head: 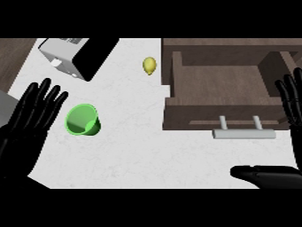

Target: Pick up the cup, place it into the drawer and close the drawer

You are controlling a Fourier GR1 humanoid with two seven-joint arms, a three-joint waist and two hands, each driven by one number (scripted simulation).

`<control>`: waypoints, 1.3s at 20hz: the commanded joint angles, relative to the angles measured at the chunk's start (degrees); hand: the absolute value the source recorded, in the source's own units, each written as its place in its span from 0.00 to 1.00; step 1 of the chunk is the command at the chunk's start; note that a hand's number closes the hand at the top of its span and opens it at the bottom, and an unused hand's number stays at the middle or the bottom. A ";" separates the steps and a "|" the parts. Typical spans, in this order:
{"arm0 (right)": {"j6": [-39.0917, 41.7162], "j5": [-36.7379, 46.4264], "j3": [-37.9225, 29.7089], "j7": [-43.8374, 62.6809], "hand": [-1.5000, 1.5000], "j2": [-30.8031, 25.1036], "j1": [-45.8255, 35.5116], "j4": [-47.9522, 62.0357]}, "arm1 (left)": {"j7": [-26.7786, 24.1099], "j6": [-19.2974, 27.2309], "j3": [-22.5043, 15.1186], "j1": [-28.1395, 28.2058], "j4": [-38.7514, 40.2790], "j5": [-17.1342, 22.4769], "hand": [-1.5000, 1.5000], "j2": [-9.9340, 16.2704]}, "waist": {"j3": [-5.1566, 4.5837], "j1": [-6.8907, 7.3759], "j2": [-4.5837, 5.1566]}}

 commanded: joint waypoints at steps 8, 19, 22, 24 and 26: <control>3.08 -1.60 -3.67 -2.99 0.00 -1.58 -1.39 5.04 | -5.46 -8.71 8.79 -0.97 17.19 4.67 0.00 3.01 | -0.09 0.01 0.01; 2.94 0.22 -2.01 -3.26 0.00 0.21 0.95 3.75 | -14.34 -2.41 9.04 -4.49 31.09 -9.50 0.00 1.26 | -0.08 -0.17 -0.05; 4.16 -1.51 -3.96 -1.18 0.00 -1.43 -1.21 3.69 | -22.86 -6.23 11.38 -6.56 44.22 -10.96 0.00 3.23 | -0.11 -0.31 0.03; 1.28 2.95 -0.45 -2.40 0.00 1.33 -3.66 7.24 | -24.95 -3.33 10.76 -8.91 48.35 -14.10 0.00 2.38 | -0.11 -0.18 0.06; 2.60 0.69 -1.31 -0.94 0.00 0.70 -1.58 3.30 | -27.40 -5.57 13.34 -10.66 54.52 -13.86 0.00 6.04 | -0.12 -0.37 0.03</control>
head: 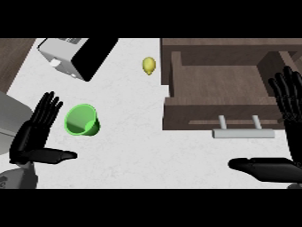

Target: Pick up the cup, place it into the drawer and close the drawer

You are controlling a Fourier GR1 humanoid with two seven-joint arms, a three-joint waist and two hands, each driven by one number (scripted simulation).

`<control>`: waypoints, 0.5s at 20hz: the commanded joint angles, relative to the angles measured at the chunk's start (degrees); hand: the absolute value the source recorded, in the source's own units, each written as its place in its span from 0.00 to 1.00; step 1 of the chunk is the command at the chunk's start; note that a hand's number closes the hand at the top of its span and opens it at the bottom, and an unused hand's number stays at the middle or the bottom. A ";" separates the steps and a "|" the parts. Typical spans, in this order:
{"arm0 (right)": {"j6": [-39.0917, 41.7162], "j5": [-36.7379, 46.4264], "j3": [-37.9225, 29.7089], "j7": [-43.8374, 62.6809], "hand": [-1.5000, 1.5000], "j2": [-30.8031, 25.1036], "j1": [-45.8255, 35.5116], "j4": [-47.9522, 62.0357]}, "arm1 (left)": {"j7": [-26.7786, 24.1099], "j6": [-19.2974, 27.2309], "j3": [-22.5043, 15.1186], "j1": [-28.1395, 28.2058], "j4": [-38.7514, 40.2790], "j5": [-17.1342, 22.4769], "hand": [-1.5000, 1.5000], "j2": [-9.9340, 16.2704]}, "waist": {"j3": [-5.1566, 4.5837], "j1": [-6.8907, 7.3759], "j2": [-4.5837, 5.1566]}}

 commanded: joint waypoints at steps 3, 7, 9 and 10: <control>0.20 1.55 1.87 0.86 0.00 0.80 2.57 -3.41 | -11.29 0.19 1.95 -8.45 21.35 -5.13 0.00 2.31 | -0.03 -0.36 0.03; 1.67 0.63 -0.94 -5.51 0.00 0.03 -0.15 6.11 | -16.68 0.09 3.60 -12.98 31.60 -5.18 0.00 2.67 | -0.02 -0.24 0.12; 0.86 0.39 -0.69 -0.44 0.00 -0.16 -1.36 1.74 | -24.78 -3.85 3.55 -10.30 36.52 -6.47 0.00 4.82 | -0.05 -0.23 0.10; 2.78 -1.09 -1.16 -3.73 0.00 -0.14 4.55 -1.63 | -23.70 -2.17 3.53 -12.13 37.89 -6.52 0.00 3.89 | -0.02 -0.36 0.02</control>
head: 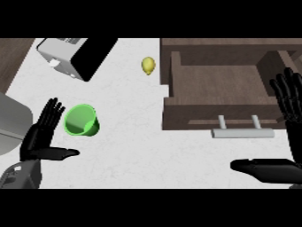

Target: Pick up the cup, place it into the drawer and close the drawer

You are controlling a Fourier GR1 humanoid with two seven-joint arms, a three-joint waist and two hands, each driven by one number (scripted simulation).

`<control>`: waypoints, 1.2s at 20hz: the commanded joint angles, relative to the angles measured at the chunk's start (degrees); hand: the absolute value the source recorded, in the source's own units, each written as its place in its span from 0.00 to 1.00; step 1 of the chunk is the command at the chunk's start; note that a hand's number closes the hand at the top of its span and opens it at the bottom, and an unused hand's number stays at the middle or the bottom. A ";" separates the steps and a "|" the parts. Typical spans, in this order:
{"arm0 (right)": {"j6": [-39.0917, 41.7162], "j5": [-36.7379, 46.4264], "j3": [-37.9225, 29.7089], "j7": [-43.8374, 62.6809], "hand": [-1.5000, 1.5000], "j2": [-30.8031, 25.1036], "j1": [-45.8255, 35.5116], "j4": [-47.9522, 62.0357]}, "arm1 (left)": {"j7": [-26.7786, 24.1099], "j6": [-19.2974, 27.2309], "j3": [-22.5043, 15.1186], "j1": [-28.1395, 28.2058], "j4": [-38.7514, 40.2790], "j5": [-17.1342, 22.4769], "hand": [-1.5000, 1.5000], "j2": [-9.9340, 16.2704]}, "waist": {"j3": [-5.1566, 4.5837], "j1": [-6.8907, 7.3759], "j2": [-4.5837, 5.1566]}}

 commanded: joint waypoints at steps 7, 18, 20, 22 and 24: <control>0.66 -0.25 0.53 1.77 0.00 0.29 -0.59 -1.17 | -17.49 -0.49 1.65 -9.64 25.37 -4.52 0.00 3.51 | -0.08 -0.63 0.20; 0.82 0.73 0.08 -0.97 0.00 0.18 -1.07 1.13 | -20.93 -0.60 1.83 -12.22 29.22 -5.31 0.00 2.97 | -0.20 -1.32 0.56; 1.27 0.24 0.63 -2.05 0.00 0.83 -1.81 3.73 | -20.25 -0.67 2.40 -13.03 29.65 -4.87 0.00 3.78 | -0.17 -1.04 0.54; 1.58 -1.50 -0.08 2.08 0.00 -0.04 -2.56 0.21 | -22.95 -1.81 1.49 -11.21 29.48 -5.73 0.00 2.81 | -0.23 -1.36 0.54; 3.86 -4.07 -2.87 0.30 0.00 -2.11 -1.46 1.00 | -23.67 0.90 1.74 -11.47 29.72 -5.63 0.00 0.43 | -0.22 -1.64 0.60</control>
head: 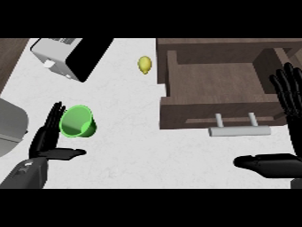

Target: Pick up the cup, place it into the drawer and close the drawer

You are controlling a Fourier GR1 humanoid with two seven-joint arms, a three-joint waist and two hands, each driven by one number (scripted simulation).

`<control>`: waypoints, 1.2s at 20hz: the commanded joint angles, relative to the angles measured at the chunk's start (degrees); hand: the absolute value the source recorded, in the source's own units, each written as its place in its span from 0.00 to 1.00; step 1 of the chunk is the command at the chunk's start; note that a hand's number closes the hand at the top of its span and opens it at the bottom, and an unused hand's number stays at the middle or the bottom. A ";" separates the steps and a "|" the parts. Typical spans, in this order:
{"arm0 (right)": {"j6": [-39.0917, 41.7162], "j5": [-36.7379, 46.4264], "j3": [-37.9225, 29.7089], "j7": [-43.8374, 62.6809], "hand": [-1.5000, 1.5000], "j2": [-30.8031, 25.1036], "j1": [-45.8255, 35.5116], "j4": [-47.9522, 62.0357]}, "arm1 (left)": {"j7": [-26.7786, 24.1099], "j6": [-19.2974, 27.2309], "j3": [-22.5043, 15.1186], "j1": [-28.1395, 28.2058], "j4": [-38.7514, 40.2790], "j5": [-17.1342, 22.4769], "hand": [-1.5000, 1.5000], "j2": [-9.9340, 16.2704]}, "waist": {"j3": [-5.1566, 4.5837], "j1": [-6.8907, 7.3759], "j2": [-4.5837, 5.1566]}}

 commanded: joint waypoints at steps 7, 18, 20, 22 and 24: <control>-1.29 0.86 1.19 3.88 0.00 0.61 -4.58 1.06 | -4.58 -9.24 0.19 -1.91 0.50 0.27 0.00 0.06 | -0.08 0.23 0.22; -0.85 0.74 0.58 1.19 0.00 0.83 -2.55 2.16 | -4.55 -16.34 0.27 -2.10 -1.08 1.94 1.00 -4.03 | -0.04 0.21 0.17; 1.23 -1.91 -1.72 2.64 0.00 -1.60 -2.93 1.97 | -1.72 -16.99 0.02 -4.57 -1.43 2.23 1.00 -5.75 | -0.04 -0.38 0.12; -0.47 1.56 1.62 -0.38 0.00 1.31 -1.38 3.08 | -3.49 -19.28 -0.06 -2.64 -1.55 2.48 1.00 -5.94 | -0.09 -0.23 0.34; -0.23 1.50 1.39 -2.07 0.00 1.42 0.02 2.83 | -1.08 -22.89 0.67 -3.97 -2.07 3.83 1.00 -4.22 | 0.01 0.03 0.07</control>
